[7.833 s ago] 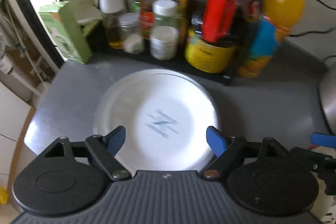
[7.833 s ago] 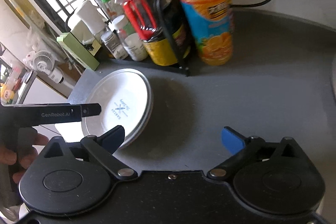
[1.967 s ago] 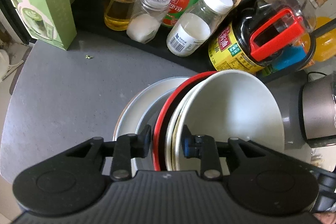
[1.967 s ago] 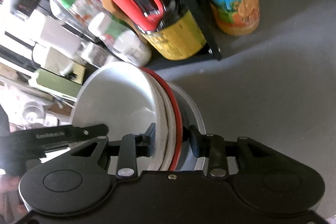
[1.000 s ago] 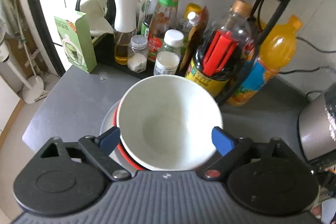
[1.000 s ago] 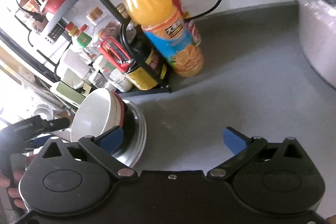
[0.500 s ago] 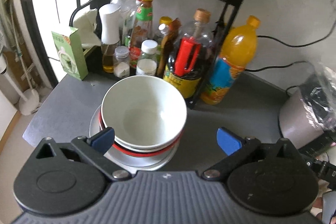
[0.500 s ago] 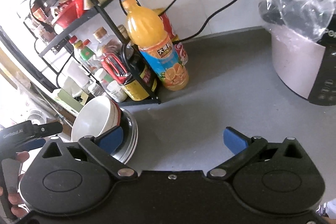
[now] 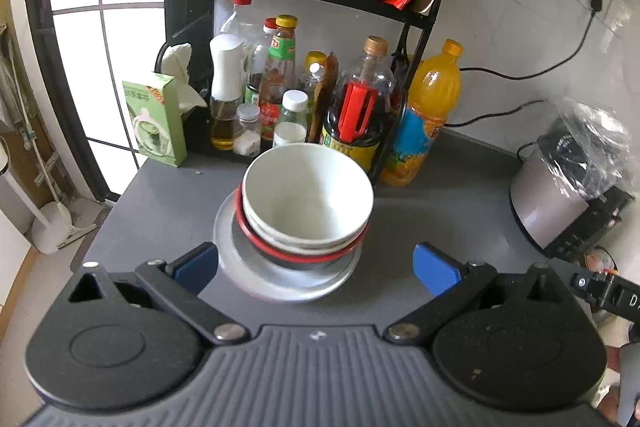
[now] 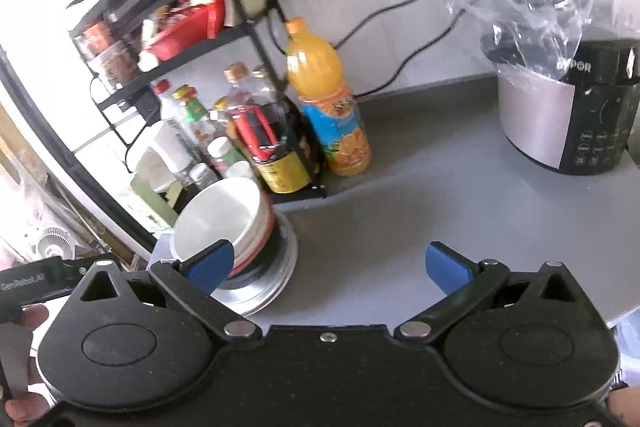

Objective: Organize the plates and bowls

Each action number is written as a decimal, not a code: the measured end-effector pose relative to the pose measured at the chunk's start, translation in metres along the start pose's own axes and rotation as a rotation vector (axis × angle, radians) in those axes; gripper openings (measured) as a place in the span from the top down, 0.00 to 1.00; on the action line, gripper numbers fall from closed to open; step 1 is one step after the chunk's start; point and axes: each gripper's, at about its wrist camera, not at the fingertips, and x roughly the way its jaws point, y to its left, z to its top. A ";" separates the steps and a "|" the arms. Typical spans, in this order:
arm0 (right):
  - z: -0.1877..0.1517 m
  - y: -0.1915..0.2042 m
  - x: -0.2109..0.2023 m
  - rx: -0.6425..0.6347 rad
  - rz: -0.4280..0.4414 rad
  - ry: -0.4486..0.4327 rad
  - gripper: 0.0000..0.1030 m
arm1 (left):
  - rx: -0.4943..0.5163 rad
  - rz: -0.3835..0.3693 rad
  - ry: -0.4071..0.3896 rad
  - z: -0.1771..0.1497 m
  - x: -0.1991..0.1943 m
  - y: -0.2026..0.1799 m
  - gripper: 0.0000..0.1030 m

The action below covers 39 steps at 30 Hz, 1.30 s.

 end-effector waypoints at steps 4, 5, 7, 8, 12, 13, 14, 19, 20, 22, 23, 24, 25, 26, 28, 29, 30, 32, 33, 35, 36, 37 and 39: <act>-0.009 0.023 -0.022 -0.021 -0.019 -0.026 0.00 | 0.030 -0.022 -0.017 -0.010 -0.020 0.012 0.00; -0.011 0.027 -0.027 -0.022 -0.026 -0.034 0.00 | 0.031 -0.030 -0.014 -0.013 -0.024 0.015 0.00; -0.015 0.033 -0.035 -0.022 -0.041 -0.037 0.00 | 0.033 -0.043 -0.012 -0.016 -0.032 0.021 0.00; -0.017 0.035 -0.039 -0.020 -0.047 -0.039 0.00 | 0.038 -0.048 -0.013 -0.018 -0.036 0.022 0.00; -0.023 0.040 -0.054 -0.014 -0.062 -0.055 0.00 | 0.066 -0.061 -0.028 -0.022 -0.051 0.026 0.00; -0.025 0.041 -0.057 -0.010 -0.062 -0.054 0.00 | 0.071 -0.062 -0.032 -0.023 -0.054 0.026 0.00; -0.026 0.041 -0.059 -0.008 -0.062 -0.055 0.00 | 0.075 -0.062 -0.039 -0.024 -0.057 0.027 0.00; -0.028 0.038 -0.069 -0.017 -0.070 -0.059 0.00 | 0.062 -0.079 -0.037 -0.026 -0.065 0.026 0.00; -0.028 0.036 -0.071 -0.015 -0.070 -0.061 0.00 | 0.072 -0.073 -0.045 -0.026 -0.066 0.024 0.00; -0.028 0.033 -0.075 -0.016 -0.074 -0.070 0.00 | 0.087 -0.072 -0.054 -0.026 -0.070 0.020 0.00; -0.028 0.031 -0.078 -0.016 -0.081 -0.077 0.00 | 0.091 -0.072 -0.057 -0.027 -0.072 0.019 0.00; -0.029 0.030 -0.080 -0.015 -0.095 -0.082 0.00 | 0.092 -0.069 -0.058 -0.027 -0.074 0.016 0.00; -0.030 0.030 -0.083 -0.018 -0.114 -0.082 0.00 | 0.093 -0.065 -0.056 -0.028 -0.076 0.013 0.00; -0.032 0.030 -0.086 -0.029 -0.123 -0.084 0.00 | 0.096 -0.067 -0.057 -0.028 -0.077 0.011 0.00; -0.035 0.030 -0.093 -0.041 -0.124 -0.094 0.00 | 0.120 -0.079 -0.068 -0.033 -0.080 0.004 0.00; -0.037 0.029 -0.095 -0.045 -0.127 -0.095 0.00 | 0.135 -0.076 -0.076 -0.036 -0.080 0.001 0.00; -0.039 0.029 -0.098 -0.052 -0.134 -0.095 0.00 | 0.151 -0.066 -0.084 -0.039 -0.081 -0.004 0.00; -0.043 0.029 -0.103 -0.059 -0.146 -0.097 0.00 | 0.169 -0.052 -0.087 -0.045 -0.084 -0.010 0.00; -0.045 0.028 -0.105 -0.061 -0.141 -0.097 0.00 | 0.175 -0.059 -0.095 -0.049 -0.087 -0.012 0.00; -0.049 0.026 -0.107 -0.058 -0.129 -0.087 0.00 | 0.169 -0.060 -0.121 -0.057 -0.092 -0.015 0.00; -0.051 0.025 -0.108 -0.060 -0.136 -0.087 0.00 | 0.157 -0.053 -0.128 -0.060 -0.093 -0.017 0.00; -0.053 0.025 -0.109 -0.067 -0.148 -0.091 0.00 | 0.153 -0.049 -0.120 -0.063 -0.092 -0.020 0.00; -0.059 0.026 -0.111 -0.075 -0.161 -0.098 0.00 | 0.159 -0.047 -0.103 -0.070 -0.093 -0.025 0.00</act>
